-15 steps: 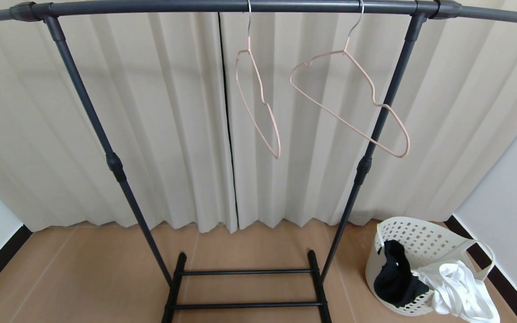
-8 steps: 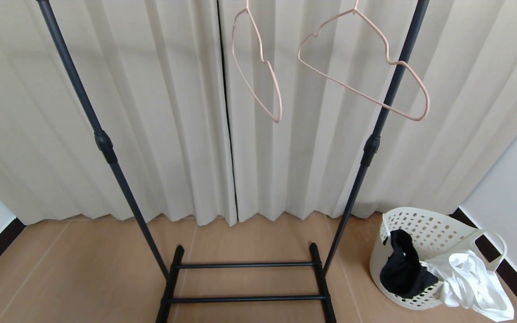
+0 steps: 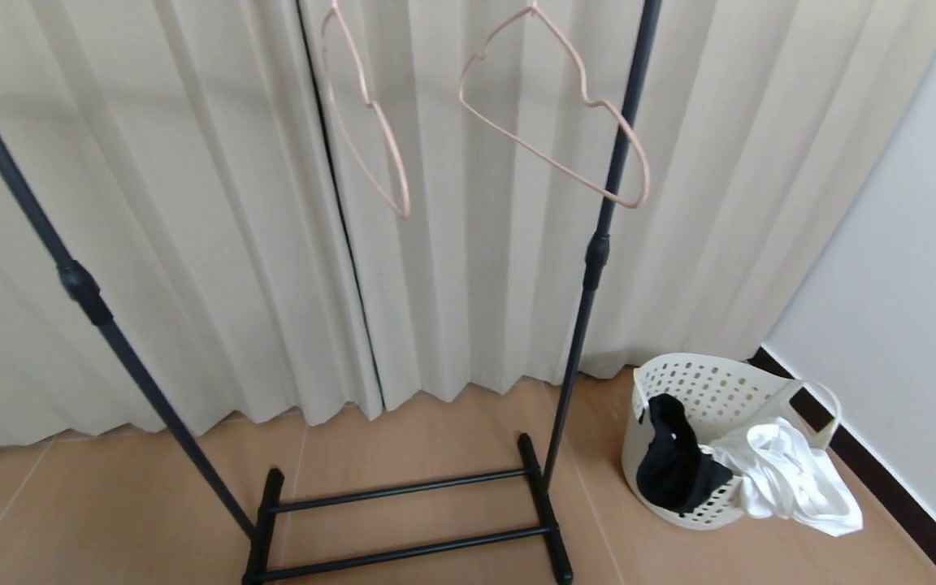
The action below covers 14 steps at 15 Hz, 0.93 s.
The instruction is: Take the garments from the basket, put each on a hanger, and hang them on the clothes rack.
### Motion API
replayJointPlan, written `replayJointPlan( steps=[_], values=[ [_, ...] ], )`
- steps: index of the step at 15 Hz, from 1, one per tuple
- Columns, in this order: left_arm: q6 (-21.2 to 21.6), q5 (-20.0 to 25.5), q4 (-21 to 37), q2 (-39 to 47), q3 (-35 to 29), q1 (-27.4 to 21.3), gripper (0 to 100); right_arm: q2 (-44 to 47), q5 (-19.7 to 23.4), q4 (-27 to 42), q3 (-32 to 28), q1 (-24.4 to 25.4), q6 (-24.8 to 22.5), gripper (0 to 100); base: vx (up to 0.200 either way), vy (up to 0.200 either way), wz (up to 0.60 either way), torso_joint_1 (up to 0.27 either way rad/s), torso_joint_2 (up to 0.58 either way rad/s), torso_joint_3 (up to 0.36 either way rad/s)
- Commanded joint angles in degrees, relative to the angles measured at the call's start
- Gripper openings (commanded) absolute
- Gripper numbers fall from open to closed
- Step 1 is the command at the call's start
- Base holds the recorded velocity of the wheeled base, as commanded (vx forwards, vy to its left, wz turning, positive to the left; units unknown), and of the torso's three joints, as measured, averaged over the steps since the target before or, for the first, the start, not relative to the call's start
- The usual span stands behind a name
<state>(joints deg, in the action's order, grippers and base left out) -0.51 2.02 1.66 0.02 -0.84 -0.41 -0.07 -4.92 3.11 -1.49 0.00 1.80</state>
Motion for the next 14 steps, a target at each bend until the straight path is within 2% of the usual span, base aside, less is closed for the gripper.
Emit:
replayJointPlan(
  steps=[1, 3, 5, 6, 9, 10, 11, 13, 14],
  values=[
    [0.0, 0.0, 0.0, 0.0, 0.0, 0.0, 100, 0.1, 0.0, 0.1, 0.1, 0.0, 0.0, 100, 0.000, -0.200, 0.00, -0.002, 0.00, 0.007],
    [0.0, 0.3, 0.1, 0.0, 0.0, 0.0, 100, 0.1, 0.0, 0.1, 0.0, 0.0, 0.0, 100, 0.000, -0.200, 0.00, 0.007, 0.00, 0.007],
    [0.0, 0.4, 0.1, 0.0, 0.0, 0.0, 100, 0.1, 0.0, 0.1, 0.0, 0.0, 0.0, 100, 0.000, -0.200, -0.60, -0.002, 0.00, 0.005],
    [0.0, 0.4, 0.1, 0.0, 0.0, 0.0, 100, 0.1, 0.0, 0.1, 0.0, 0.0, 0.0, 100, 0.200, 0.000, -0.60, 0.002, 0.00, -0.002],
    [0.0, 0.4, 0.1, 0.0, 0.0, 0.0, 100, 0.1, 0.0, 0.1, 0.0, 0.0, 0.0, 100, 0.200, 0.000, 0.00, -0.002, 0.00, 0.010],
    [0.0, 0.4, 0.1, 0.0, 0.0, 0.0, 100, 0.1, 0.0, 0.1, 0.0, 0.0, 0.0, 100, 0.200, 0.000, -0.60, 0.007, -0.01, 0.012],
    [0.0, 0.4, 0.1, 0.0, 0.0, 0.0, 100, 0.1, 0.0, 0.1, 0.0, 0.0, 0.0, 100, 0.000, 0.000, -0.60, 0.007, 0.00, 0.002],
    [0.0, 0.4, 0.1, 0.0, 0.0, 0.0, 100, 0.1, 0.0, 0.1, 0.0, 0.0, 0.0, 100, 0.000, 0.000, 0.00, 0.000, 0.00, 0.000],
    [0.0, 0.4, 0.1, 0.0, 0.0, 0.0, 100, 0.1, 0.0, 0.1, 0.0, 0.0, 0.0, 100, 0.000, -0.200, 0.00, 0.012, 0.01, 0.007]
  ],
)
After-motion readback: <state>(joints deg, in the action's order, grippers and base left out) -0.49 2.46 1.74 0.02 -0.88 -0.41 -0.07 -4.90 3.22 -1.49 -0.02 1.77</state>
